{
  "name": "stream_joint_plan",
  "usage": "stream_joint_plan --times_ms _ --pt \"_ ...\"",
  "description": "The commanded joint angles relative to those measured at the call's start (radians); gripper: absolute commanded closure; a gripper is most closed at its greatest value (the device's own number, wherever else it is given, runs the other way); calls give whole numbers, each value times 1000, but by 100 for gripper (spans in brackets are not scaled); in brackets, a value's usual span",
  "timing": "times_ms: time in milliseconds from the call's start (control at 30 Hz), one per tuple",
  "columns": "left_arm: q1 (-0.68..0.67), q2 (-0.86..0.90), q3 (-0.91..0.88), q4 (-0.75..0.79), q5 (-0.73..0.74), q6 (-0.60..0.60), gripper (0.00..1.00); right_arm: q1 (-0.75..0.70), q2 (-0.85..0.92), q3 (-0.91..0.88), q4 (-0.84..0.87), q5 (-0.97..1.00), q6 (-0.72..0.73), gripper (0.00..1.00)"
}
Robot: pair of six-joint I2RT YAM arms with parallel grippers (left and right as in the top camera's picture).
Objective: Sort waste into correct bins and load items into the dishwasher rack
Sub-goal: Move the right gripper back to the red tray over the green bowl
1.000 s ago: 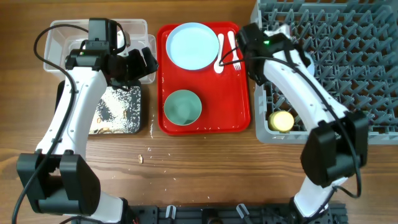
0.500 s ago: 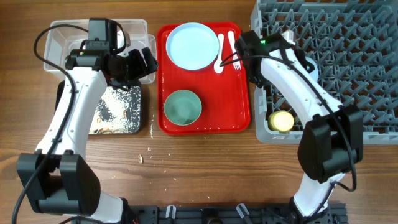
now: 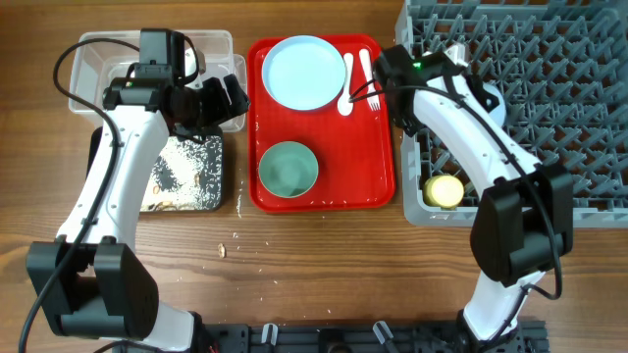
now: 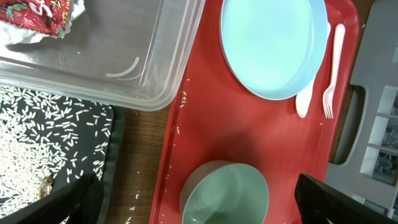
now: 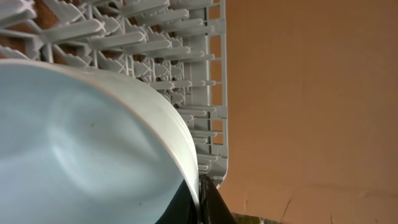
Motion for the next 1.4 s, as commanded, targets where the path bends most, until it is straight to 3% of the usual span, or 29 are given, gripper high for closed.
stream_joint_plan --times_ms 0,367,500,633,1233,1367 --pt "1 -13 6 0 -6 5 0 -5 21 -1 3 22 -16 96" --pt "1 -13 6 0 -5 5 0 48 22 -1 5 -104 -68 96" --pt "1 -13 6 0 -6 5 0 68 22 -1 5 -152 -69 84" --pt "1 -13 6 0 -6 5 0 71 22 -1 4 -232 -122 83" --pt "1 -13 6 0 -6 5 0 143 22 0 -83 -246 -143 78" --pt "1 -13 6 0 -6 5 0 175 22 0 -112 -249 -143 56"
